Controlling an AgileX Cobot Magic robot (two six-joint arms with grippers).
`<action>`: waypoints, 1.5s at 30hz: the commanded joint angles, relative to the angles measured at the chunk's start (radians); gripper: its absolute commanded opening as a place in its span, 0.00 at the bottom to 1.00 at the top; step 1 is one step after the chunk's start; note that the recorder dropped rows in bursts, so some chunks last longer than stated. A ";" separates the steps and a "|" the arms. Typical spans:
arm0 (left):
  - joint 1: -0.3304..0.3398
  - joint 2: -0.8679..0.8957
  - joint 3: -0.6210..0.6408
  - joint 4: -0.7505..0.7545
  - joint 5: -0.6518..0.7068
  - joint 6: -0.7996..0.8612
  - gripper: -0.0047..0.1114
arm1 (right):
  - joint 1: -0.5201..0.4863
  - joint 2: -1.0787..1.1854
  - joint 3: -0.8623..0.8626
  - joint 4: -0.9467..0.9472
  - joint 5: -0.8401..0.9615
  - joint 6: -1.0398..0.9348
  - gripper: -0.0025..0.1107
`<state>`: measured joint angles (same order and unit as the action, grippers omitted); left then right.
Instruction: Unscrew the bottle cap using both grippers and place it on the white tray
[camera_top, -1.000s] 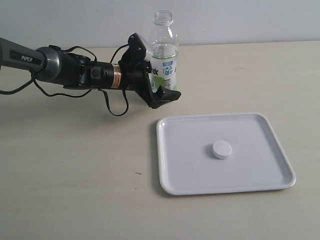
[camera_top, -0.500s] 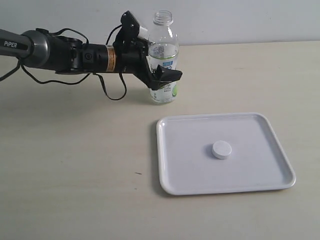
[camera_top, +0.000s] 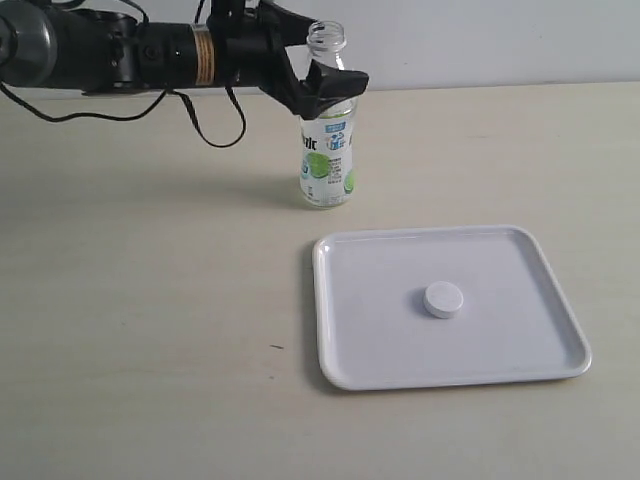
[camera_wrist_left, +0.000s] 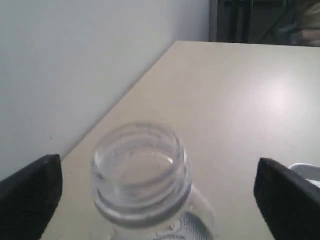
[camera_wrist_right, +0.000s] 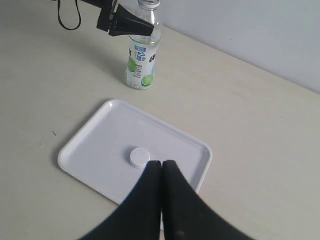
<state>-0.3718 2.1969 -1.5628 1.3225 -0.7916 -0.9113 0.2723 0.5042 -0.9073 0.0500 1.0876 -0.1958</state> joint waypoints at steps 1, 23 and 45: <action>0.004 -0.077 0.001 -0.009 -0.012 -0.044 0.95 | 0.001 -0.003 -0.007 -0.010 -0.005 -0.004 0.02; 0.407 -0.444 0.001 0.390 -0.429 -1.007 0.94 | 0.001 -0.003 -0.007 -0.013 0.002 -0.004 0.02; 0.453 -0.527 0.049 0.422 -0.429 -1.211 0.07 | 0.001 -0.011 0.070 0.003 -0.139 0.030 0.02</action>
<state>0.0793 1.6835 -1.5387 1.7514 -1.2216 -2.1012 0.2723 0.5021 -0.8843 0.0492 1.0343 -0.1873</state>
